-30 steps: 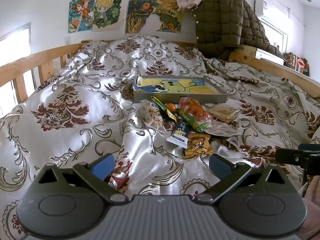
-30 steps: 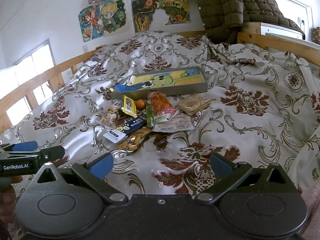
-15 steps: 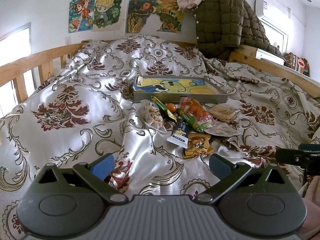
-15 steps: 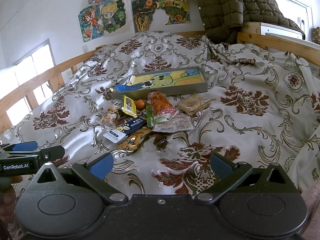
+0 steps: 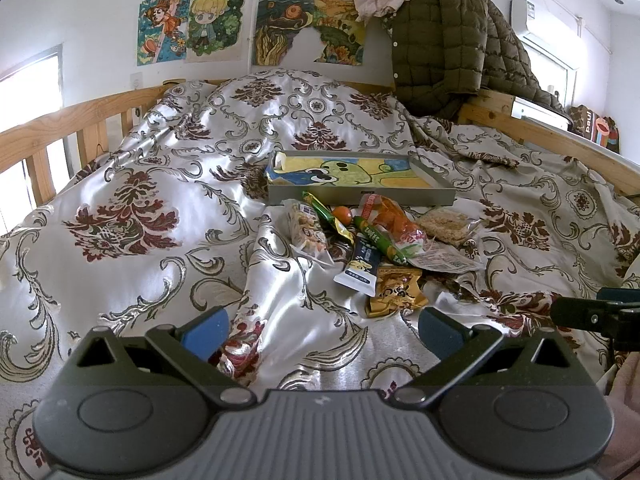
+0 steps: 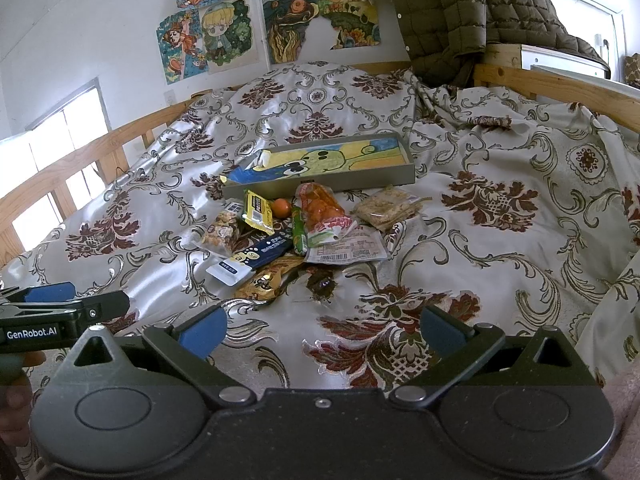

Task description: Organize snacks

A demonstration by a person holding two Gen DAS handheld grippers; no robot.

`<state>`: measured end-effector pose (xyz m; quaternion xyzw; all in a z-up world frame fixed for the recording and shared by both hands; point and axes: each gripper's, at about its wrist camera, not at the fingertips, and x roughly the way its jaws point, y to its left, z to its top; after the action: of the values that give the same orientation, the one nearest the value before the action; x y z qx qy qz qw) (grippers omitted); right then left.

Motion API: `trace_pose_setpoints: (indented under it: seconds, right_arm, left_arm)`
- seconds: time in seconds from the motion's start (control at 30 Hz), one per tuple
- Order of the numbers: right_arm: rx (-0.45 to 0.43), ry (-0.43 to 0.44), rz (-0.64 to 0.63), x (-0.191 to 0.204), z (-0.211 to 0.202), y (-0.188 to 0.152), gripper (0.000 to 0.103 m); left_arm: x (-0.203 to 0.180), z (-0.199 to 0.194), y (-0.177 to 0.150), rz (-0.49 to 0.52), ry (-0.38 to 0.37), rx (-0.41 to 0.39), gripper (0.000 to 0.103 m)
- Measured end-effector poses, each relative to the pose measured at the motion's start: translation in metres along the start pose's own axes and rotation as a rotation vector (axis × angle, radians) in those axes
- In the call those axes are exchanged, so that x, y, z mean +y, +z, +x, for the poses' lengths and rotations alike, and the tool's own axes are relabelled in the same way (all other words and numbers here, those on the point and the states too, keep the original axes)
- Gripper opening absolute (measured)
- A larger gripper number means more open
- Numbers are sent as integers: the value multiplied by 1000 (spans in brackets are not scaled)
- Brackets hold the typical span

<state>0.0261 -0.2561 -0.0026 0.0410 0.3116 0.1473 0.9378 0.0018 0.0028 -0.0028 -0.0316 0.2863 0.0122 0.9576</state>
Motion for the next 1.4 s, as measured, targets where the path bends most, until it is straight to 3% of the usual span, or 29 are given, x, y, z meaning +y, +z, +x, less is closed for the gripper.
trace_pose_setpoints:
  seconds: [1.13,1.4]
  right_arm:
    - [6,4,-5,1,3,3,102]
    - [-22,35,29,-5,8,21,102]
  left_arm:
    - [1,1,0,-8,7,-5,103]
    - [1,24,8,-52,0,28,103]
